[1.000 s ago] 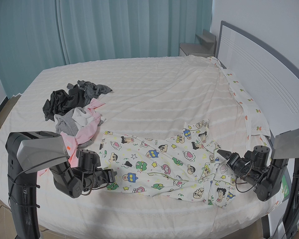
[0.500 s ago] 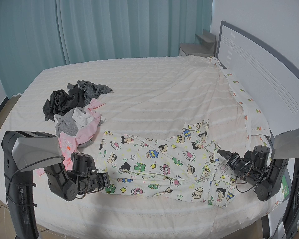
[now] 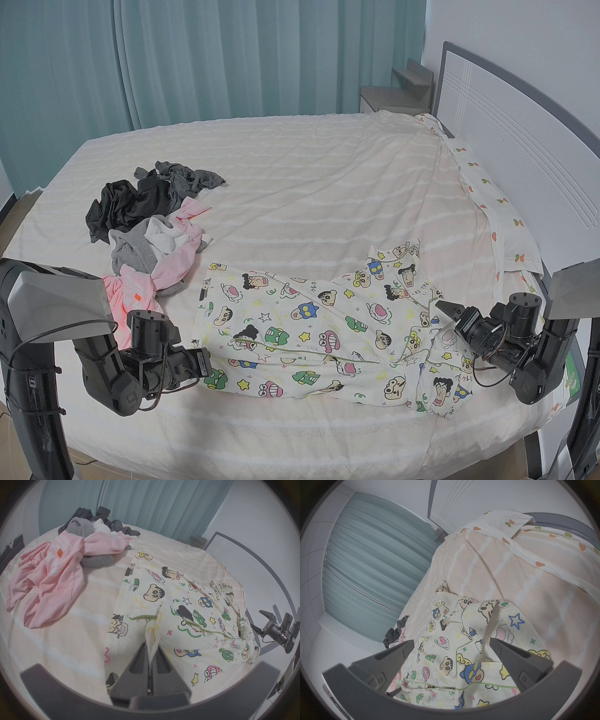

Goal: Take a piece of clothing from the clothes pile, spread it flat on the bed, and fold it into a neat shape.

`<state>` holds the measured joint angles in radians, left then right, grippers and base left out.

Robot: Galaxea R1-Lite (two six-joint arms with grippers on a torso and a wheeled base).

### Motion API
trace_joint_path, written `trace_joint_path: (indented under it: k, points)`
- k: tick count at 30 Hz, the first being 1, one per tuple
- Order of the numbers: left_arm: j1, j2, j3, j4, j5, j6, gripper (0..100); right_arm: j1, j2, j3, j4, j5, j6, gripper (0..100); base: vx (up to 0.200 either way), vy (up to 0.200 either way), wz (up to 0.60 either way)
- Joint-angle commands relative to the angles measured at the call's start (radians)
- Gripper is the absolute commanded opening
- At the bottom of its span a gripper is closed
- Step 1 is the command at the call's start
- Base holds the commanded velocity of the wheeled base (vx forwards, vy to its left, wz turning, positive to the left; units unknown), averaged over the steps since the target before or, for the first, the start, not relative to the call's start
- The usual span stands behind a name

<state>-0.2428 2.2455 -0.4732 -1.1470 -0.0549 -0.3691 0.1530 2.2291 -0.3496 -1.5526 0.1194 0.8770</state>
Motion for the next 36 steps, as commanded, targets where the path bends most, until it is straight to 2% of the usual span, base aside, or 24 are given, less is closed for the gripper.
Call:
trace_joint_path:
  k: [1,14,15,27,29,36]
  points:
    - [0.002,-0.024,0.050,-0.019,0.007,-0.001,0,0.000,0.000,0.000,-0.014,0.000,0.000,100,0.000,0.000,0.00]
    - [-0.001,0.003,0.157,-0.198,0.044,-0.002,0,0.000,0.001,0.000,-0.014,0.002,-0.001,100,0.000,0.000,0.00]
    - [-0.003,0.008,0.159,-0.198,0.044,-0.002,100,0.000,0.001,0.000,-0.014,0.002,-0.001,100,0.000,0.000,0.00]
    - [-0.003,0.023,0.146,-0.223,0.043,-0.019,100,0.000,0.001,0.004,-0.014,0.002,0.000,100,0.000,0.000,0.00]
    - [0.000,0.035,0.117,-0.237,0.033,-0.045,100,0.000,0.001,0.004,-0.014,0.002,0.000,100,0.000,0.000,0.00]
    - [0.022,0.089,-0.001,-0.215,0.033,-0.037,100,0.000,0.001,0.004,-0.014,0.002,0.000,100,0.000,0.000,0.00]
